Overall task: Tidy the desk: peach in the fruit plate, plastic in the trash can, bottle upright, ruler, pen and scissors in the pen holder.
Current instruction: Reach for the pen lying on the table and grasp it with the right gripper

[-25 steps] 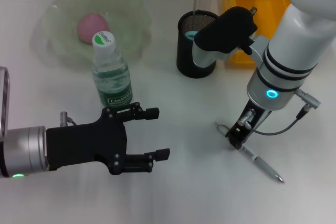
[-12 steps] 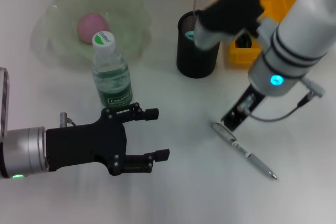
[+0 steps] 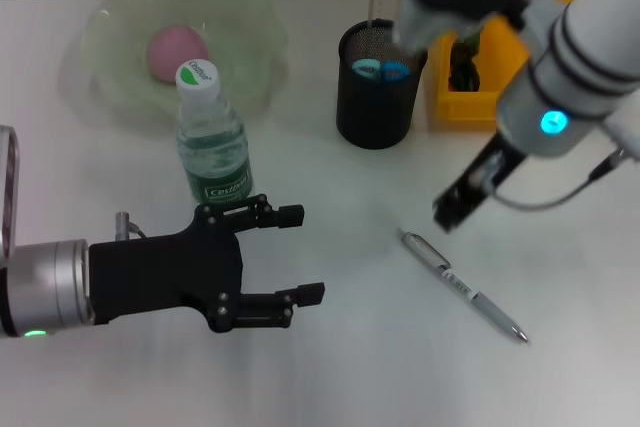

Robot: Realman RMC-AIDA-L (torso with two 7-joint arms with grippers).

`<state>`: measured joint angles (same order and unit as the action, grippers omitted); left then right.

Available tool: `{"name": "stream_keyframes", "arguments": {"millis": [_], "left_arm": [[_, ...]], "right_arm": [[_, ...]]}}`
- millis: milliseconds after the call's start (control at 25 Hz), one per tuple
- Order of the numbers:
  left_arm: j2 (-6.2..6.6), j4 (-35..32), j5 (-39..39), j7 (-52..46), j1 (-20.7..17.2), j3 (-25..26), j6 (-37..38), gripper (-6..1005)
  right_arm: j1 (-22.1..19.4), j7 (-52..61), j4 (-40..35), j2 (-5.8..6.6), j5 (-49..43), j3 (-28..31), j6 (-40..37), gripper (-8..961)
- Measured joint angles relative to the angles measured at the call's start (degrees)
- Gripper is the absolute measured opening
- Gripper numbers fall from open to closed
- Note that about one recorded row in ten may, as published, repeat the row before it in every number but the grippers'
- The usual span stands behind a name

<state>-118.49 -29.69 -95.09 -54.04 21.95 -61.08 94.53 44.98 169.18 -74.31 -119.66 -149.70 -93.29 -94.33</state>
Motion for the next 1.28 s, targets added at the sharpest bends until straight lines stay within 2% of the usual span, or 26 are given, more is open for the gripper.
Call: {"name": "stream_keyframes", "arguments": {"millis": [80, 160, 720, 1160, 1280], "left_arm": [[-0.05, 0.02, 0.0, -0.01, 0.1, 0.0, -0.06, 816], [-0.06, 0.04, 0.0, -0.01, 0.22, 0.0, -0.06, 816], [-0.07, 0.07, 0.0, -0.02, 0.6, 0.0, -0.17, 816], [-0.08, 0.07, 0.0, -0.02, 0.47, 0.0, -0.23, 816], [-0.07, 0.07, 0.0, -0.01, 0.46, -0.16, -0.23, 816]], "right_arm": [[0.1, 0.2, 1.19, -0.15, 0.08, -2.54, 0.39, 137], [-0.04, 0.34, 1.9, -0.2, 0.35, -3.76, 0.58, 176], [0.36, 0.41, 8.55, -0.23, 2.69, -5.75, 3.6, 443], [0.99, 0.35, 10.21, -0.23, 2.7, -7.05, 3.84, 438], [1.16, 0.35, 11.07, -0.23, 2.64, -7.06, 3.82, 236]]}}
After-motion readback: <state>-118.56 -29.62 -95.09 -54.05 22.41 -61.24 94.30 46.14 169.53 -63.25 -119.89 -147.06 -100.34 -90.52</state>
